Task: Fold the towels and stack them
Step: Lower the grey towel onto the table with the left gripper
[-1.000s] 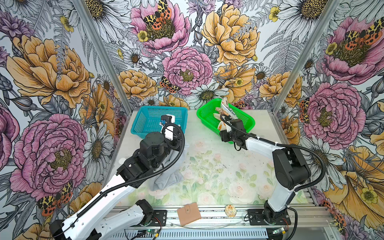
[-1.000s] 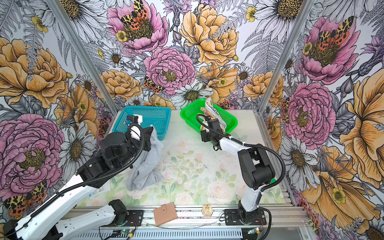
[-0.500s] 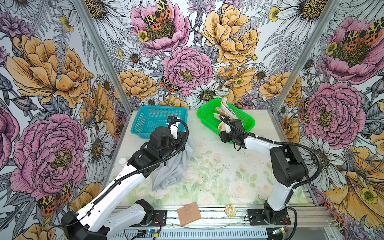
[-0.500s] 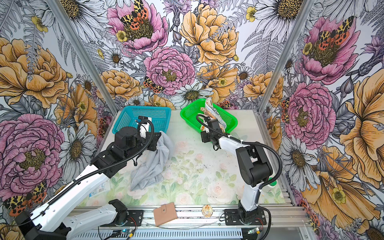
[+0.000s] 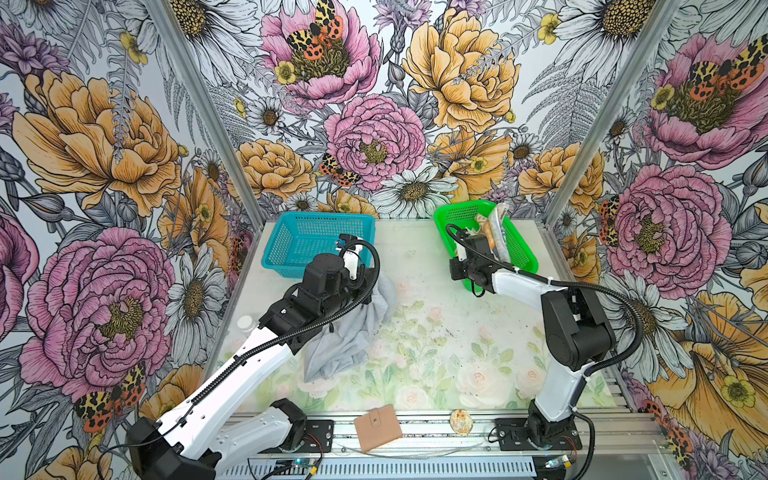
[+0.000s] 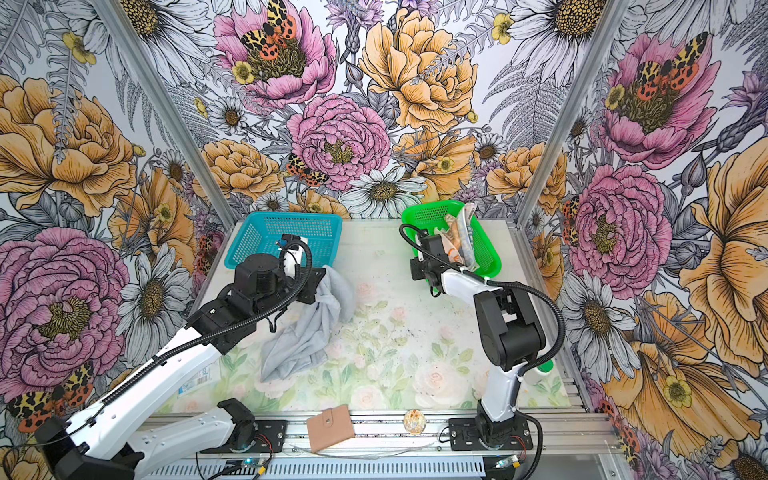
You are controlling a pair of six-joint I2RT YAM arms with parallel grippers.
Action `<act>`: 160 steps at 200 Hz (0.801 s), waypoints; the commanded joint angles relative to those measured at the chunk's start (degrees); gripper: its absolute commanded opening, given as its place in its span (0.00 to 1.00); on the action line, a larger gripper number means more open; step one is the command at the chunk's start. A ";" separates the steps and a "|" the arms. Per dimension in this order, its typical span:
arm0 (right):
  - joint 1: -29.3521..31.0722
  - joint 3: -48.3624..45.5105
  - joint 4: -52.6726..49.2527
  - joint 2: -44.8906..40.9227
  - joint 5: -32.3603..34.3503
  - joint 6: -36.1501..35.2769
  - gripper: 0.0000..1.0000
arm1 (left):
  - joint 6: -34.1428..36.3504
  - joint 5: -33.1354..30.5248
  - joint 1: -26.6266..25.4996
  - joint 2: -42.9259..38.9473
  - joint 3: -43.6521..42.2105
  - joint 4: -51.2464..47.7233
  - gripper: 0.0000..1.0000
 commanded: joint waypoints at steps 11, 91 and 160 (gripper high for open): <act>-5.04 -2.44 -4.88 -2.16 -2.65 6.70 0.08 | -0.47 1.15 -0.66 0.64 -0.34 1.96 0.00; -9.57 -2.00 -11.46 -6.56 7.19 -6.72 0.05 | 0.87 1.43 -1.76 3.61 1.64 2.22 0.00; -16.36 -1.25 -11.34 -5.09 1.56 -8.29 0.05 | 1.03 1.04 -2.90 3.72 1.47 2.09 0.00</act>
